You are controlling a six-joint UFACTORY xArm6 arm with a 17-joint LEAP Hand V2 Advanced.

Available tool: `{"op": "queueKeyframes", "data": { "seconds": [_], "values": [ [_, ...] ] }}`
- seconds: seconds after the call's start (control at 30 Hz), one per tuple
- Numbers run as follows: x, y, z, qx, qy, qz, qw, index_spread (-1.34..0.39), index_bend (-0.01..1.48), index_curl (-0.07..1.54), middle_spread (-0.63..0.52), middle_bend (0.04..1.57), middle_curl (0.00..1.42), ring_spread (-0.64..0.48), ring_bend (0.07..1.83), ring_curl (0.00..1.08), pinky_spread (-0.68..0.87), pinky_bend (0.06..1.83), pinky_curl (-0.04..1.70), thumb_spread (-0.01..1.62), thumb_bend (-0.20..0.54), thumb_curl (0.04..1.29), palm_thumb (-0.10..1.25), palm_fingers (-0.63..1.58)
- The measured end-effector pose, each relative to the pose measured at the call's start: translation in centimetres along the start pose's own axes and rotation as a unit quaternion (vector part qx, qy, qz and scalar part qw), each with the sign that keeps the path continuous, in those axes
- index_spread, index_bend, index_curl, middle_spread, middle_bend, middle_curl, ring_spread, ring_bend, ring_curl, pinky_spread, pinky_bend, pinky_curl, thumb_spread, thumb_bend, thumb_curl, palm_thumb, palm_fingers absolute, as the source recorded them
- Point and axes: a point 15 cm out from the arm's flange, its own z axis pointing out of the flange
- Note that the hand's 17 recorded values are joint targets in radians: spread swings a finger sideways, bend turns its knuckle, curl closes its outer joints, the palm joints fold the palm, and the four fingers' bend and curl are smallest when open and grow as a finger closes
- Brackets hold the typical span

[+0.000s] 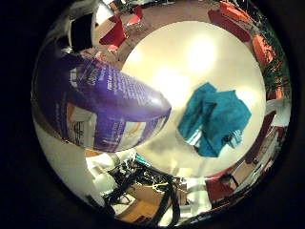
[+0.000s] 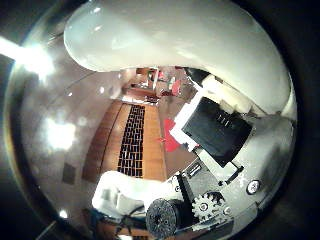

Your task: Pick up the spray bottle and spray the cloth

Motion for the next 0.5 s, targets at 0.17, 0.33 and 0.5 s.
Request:
{"op": "queueKeyframes", "data": {
  "seconds": [0.17,0.33,0.5],
  "values": [
    [1.2,0.3,3.7,0.009,-0.044,-0.008,0.999,-0.20,1.16,0.72,-0.10,1.38,0.64,-0.16,1.48,0.59,-0.22,1.01,1.35,0.98,-0.016,0.75,1.05,1.19],
    [2.2,-0.1,6.8,0.016,-0.098,-0.002,0.995,-0.20,1.17,0.72,-0.09,1.37,0.64,-0.16,1.48,0.59,-0.21,1.00,1.35,0.97,-0.014,0.75,1.05,1.19],
    [4.2,0.6,9.8,-0.002,-0.103,0.000,0.995,-0.19,1.17,0.73,-0.09,1.37,0.64,-0.16,1.48,0.59,-0.21,1.00,1.36,0.97,-0.013,0.76,1.05,1.19]
  ]
}}
